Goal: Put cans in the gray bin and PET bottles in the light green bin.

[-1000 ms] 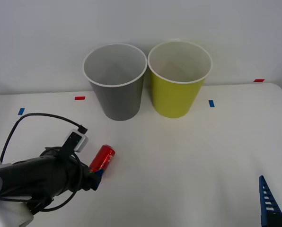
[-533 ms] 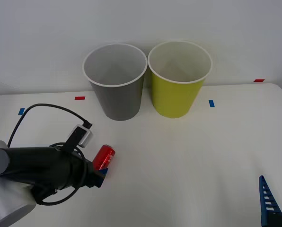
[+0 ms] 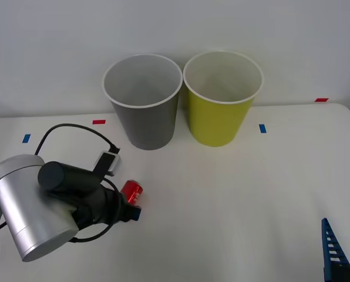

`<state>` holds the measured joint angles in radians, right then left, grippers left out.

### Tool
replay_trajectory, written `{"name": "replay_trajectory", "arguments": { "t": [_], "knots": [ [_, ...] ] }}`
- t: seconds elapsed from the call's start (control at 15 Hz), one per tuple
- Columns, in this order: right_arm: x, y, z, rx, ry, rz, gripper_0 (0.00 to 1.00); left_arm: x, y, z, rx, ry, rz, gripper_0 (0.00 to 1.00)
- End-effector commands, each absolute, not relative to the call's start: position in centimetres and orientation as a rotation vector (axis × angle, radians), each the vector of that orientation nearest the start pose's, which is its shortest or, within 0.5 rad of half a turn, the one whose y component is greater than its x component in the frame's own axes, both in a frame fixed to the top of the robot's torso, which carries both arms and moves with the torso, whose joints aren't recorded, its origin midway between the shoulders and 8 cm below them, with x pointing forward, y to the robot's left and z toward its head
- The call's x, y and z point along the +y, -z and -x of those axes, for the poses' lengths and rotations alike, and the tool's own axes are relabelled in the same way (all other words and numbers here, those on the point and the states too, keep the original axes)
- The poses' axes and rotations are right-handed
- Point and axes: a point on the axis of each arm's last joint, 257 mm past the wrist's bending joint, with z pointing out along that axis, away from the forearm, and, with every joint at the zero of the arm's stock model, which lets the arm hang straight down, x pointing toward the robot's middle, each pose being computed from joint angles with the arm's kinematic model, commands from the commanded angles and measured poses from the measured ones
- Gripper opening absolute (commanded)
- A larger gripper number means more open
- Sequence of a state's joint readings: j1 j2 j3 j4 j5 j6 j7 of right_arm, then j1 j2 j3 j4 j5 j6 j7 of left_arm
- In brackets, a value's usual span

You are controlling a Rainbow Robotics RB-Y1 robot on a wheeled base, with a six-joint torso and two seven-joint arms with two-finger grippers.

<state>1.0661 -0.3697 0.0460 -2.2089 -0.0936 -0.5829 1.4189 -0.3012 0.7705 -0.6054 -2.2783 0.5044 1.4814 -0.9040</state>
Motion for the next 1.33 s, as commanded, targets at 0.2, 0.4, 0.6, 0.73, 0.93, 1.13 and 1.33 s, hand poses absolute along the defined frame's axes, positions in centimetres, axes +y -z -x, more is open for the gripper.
{"name": "replay_trajectory", "arguments": {
  "t": [0.2, 0.4, 0.6, 0.73, 0.93, 1.13, 1.33],
  "knots": [
    [-30.3, 16.2, -24.7, 1.421, 0.039, 0.086, 1.0, 13.4, 27.9, -38.3, 2.569, 0.102, -0.513, 1.0],
    [-30.3, 16.2, -24.7, 1.421, 0.039, 0.086, 1.0, 13.5, 28.7, -39.2, 2.575, 0.075, -0.517, 1.0],
    [-30.3, 16.2, -24.7, 1.421, 0.039, 0.086, 1.0, 14.2, 29.8, -40.1, 2.582, 0.062, -0.502, 1.0],
    [-30.3, 16.2, -24.7, 1.421, 0.039, 0.086, 1.0, 14.3, 30.3, -40.8, 2.578, 0.052, -0.49, 1.0],
    [-30.3, 16.2, -24.7, 1.421, 0.039, 0.086, 1.0, 13.6, 30.5, -41.4, 2.575, 0.052, -0.473, 1.0],
    [-30.3, 16.2, -24.7, 1.421, 0.039, 0.086, 1.0, 13.4, 30.8, -41.8, 2.587, 0.031, -0.468, 1.0],
    [-30.3, 16.2, -24.7, 1.421, 0.039, 0.086, 1.0, 13.7, 30.5, -41.5, 2.613, -0.012, -0.491, 1.0]
  ]
}}
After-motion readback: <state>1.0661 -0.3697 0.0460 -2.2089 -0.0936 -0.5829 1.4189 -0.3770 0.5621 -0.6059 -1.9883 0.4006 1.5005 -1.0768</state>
